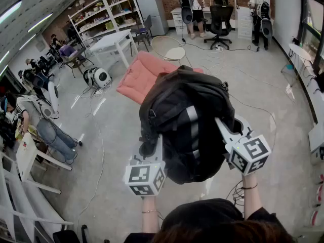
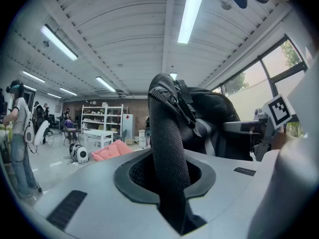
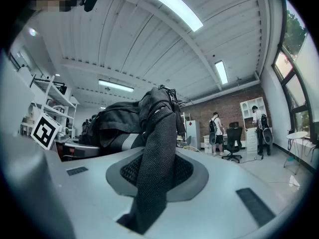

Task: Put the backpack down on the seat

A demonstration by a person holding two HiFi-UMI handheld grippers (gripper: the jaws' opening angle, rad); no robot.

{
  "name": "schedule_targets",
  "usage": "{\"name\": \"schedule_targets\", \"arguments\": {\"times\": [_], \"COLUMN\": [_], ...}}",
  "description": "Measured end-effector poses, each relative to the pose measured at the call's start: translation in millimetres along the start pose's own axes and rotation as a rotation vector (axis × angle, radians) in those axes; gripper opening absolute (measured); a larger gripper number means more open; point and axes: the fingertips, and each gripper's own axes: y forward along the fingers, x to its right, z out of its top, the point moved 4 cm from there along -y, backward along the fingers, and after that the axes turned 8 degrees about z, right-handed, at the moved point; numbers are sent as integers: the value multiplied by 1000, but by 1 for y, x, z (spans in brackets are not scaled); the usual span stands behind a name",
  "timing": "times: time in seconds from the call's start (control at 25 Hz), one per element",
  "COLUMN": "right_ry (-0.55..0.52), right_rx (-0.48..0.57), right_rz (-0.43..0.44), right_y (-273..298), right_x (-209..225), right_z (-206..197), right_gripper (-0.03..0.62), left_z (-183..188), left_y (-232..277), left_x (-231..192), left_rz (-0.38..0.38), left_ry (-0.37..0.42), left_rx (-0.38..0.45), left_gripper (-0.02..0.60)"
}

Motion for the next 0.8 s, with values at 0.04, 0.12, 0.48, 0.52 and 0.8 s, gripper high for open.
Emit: {"name": "schedule_targets", "arguments": {"times": [0.04,0.12,0.48,0.52,0.8], "right_ry": [0,-1,28,34,63], "right_rx": [0,1,-7,-10,-26], "right_rz": [0,0,10,15,46], "right_y": [0,0,-3,-5,4], "right_x": [-1,-1,8,10,19], "right_z": [-1,-2,-6,-7,-16], "right_gripper": [77,77,78,78,78], "left_z": [-1,-1,-2,-2,-13], "left_y": [0,-1,2,3,6], "left_x": [0,-1,8,11,12], "left_rz": [1,2,11,14,41], "left_ry": [2,4,14,17,-1], "left_rx": [1,1,-17,-22,-49], "left_gripper": [80,80,80,80,80]}}
